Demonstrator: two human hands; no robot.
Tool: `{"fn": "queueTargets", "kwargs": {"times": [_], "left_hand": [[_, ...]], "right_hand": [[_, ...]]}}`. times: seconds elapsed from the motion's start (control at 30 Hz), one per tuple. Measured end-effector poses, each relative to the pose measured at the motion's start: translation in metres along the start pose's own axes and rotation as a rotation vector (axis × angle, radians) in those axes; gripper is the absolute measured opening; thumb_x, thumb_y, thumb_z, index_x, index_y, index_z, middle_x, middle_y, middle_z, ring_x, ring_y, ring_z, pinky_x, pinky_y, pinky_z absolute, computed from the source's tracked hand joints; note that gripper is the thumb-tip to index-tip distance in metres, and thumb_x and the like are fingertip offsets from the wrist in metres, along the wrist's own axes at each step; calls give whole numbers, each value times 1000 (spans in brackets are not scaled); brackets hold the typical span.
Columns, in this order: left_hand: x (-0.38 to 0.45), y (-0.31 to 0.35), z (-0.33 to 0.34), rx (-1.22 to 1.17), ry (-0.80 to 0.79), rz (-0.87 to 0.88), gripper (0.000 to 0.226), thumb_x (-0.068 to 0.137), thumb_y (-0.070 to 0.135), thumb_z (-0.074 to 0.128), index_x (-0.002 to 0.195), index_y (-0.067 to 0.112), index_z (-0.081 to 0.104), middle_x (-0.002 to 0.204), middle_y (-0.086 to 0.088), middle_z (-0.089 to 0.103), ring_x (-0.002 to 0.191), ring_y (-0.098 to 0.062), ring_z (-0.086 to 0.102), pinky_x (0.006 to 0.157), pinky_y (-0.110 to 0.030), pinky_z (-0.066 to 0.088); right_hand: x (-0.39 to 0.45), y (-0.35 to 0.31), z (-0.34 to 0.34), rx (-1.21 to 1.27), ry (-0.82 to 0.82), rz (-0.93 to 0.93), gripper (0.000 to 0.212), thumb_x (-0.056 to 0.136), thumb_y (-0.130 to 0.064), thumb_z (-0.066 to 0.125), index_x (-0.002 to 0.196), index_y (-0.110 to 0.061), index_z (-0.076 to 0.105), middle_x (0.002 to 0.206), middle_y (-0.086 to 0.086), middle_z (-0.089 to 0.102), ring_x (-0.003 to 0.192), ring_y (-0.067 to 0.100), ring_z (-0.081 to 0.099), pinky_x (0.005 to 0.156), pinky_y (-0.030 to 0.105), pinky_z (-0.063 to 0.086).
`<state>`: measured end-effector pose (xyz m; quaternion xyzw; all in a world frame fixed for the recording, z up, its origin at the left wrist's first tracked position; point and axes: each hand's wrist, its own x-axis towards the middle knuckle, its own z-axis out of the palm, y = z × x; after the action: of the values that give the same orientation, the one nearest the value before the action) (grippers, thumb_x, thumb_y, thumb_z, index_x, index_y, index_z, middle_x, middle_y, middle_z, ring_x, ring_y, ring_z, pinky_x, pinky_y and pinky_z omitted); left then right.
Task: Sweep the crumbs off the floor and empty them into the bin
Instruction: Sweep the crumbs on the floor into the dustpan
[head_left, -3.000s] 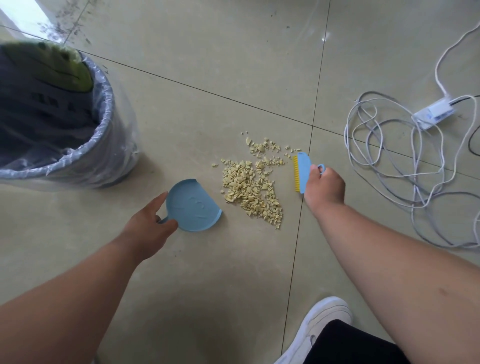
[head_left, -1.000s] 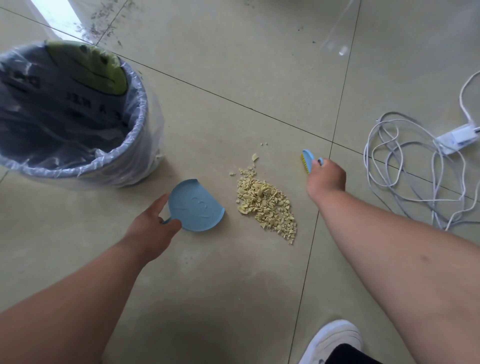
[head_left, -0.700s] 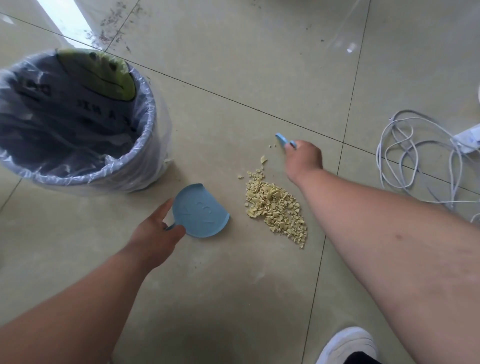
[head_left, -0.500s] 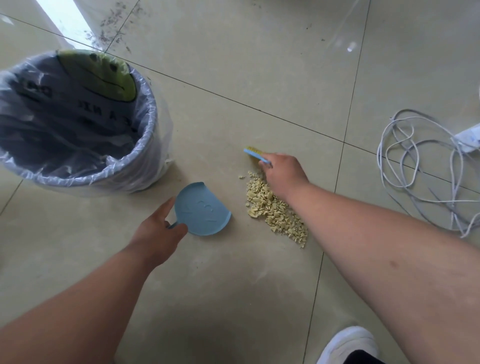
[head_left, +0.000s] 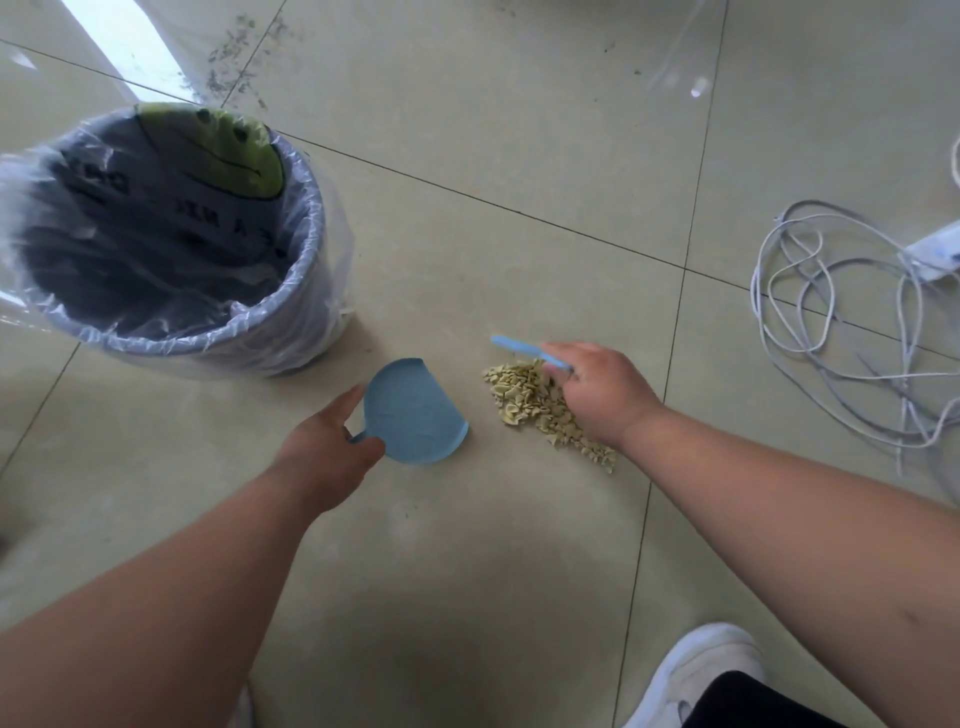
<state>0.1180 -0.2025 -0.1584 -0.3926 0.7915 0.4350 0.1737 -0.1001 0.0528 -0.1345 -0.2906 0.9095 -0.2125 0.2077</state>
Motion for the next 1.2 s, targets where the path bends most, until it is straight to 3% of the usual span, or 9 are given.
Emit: {"fn": "queueTargets", "kwargs": {"times": [0.07, 0.13, 0.23, 0.43, 0.57, 0.7, 0.87, 1.07, 1.2], "left_hand": [[13, 6, -9, 65, -2, 42, 74, 84, 30, 69, 154, 42, 49, 85, -2, 74, 81, -23, 70, 77, -33, 57], [28, 14, -18, 179, 5, 63, 70, 86, 26, 68, 154, 38, 52, 133, -9, 72, 116, -30, 68, 97, -33, 52], [42, 29, -25, 320, 12, 93, 64, 91, 20, 70, 150, 40, 56, 156, -5, 55, 134, -29, 57, 94, -27, 43], [45, 41, -14, 363, -21, 107, 63, 86, 21, 71, 140, 51, 62, 126, 2, 75, 97, -22, 70, 81, -32, 57], [43, 46, -1, 323, -63, 110, 59, 87, 18, 69, 128, 59, 63, 101, 1, 78, 74, -21, 72, 66, -34, 62], [49, 50, 8, 332, -41, 127, 63, 88, 19, 70, 143, 48, 61, 120, 1, 74, 81, -21, 71, 65, -31, 58], [54, 50, 14, 331, -45, 139, 63, 89, 22, 68, 146, 46, 58, 135, -2, 69, 85, -21, 67, 68, -27, 50], [53, 42, 19, 318, -23, 146, 64, 87, 25, 68, 147, 47, 57, 140, -3, 68, 104, -27, 69, 84, -29, 51], [54, 36, 17, 302, -33, 151, 64, 86, 30, 67, 146, 50, 56, 147, 1, 63, 118, -26, 66, 96, -33, 53]], "right_hand": [[-2, 9, -12, 32, 144, 162, 28, 103, -24, 55, 124, -14, 70, 115, 12, 69, 105, 32, 62, 92, 36, 49], [-7, 27, -21, 3, 223, 266, 24, 103, -25, 49, 104, -12, 70, 92, 12, 65, 87, 34, 59, 74, 38, 48], [-18, 50, -25, -29, 253, 394, 28, 102, -25, 46, 82, -10, 58, 75, 8, 54, 74, 33, 49, 60, 37, 31], [-29, 49, -2, -22, 186, 408, 24, 102, -27, 48, 91, -13, 64, 80, 8, 60, 77, 33, 56, 62, 34, 35], [-27, 27, 20, -6, 131, 318, 31, 104, -27, 49, 126, -16, 67, 106, 10, 65, 92, 29, 60, 72, 29, 37], [-25, 2, 38, -26, 97, 184, 33, 103, -26, 53, 131, -13, 65, 112, 14, 68, 99, 35, 63, 80, 38, 51], [-30, -19, 56, -79, 24, 39, 30, 100, -23, 57, 127, -14, 65, 115, 12, 70, 104, 35, 61, 84, 40, 52], [-41, -36, 65, -84, -37, -92, 34, 92, -11, 63, 126, -12, 66, 122, 11, 71, 109, 37, 62, 91, 46, 54], [-42, -27, 49, -5, 34, -46, 32, 97, -15, 62, 129, -10, 67, 122, 15, 70, 110, 37, 64, 94, 45, 53]]}}
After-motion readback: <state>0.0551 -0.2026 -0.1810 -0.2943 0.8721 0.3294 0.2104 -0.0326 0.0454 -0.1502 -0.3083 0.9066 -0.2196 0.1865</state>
